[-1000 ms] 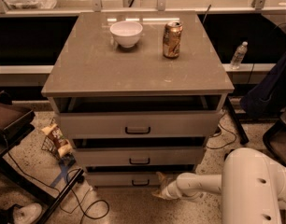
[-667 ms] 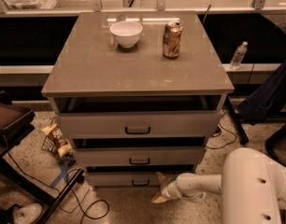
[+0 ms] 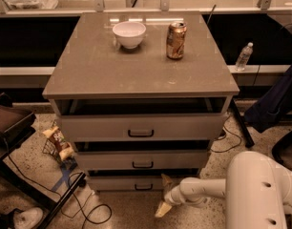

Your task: Open bottom drawer

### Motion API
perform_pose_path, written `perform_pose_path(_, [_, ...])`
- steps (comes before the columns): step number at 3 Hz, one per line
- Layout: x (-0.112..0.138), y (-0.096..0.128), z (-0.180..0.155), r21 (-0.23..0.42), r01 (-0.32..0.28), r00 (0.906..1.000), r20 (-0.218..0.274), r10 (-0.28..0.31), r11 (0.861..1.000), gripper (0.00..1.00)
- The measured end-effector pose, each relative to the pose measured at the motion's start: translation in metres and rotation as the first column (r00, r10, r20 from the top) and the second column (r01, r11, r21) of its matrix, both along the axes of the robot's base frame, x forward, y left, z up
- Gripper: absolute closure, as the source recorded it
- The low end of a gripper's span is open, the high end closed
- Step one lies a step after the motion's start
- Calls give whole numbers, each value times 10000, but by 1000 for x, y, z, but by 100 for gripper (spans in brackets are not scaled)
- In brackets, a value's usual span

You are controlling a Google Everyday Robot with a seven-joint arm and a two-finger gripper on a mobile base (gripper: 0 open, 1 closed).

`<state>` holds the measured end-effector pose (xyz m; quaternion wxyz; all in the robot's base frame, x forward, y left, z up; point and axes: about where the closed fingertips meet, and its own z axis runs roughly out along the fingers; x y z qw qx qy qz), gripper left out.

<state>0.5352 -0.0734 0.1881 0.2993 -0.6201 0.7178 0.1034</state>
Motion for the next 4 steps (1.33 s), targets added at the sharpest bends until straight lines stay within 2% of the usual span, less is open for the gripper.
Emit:
perform_pose_path(1, [3, 1, 2, -201, 48, 10000, 75, -47, 9998, 0])
perform_pose_path(2, [19, 4, 11, -1028, 106, 9992, 396, -65, 9946, 0])
perform_pose_path(3, [19, 5, 9, -993, 105, 9993, 373, -68, 9950, 0])
perform_pose_path(4, [19, 11, -7, -1051, 66, 9999, 166, -49, 9944, 18])
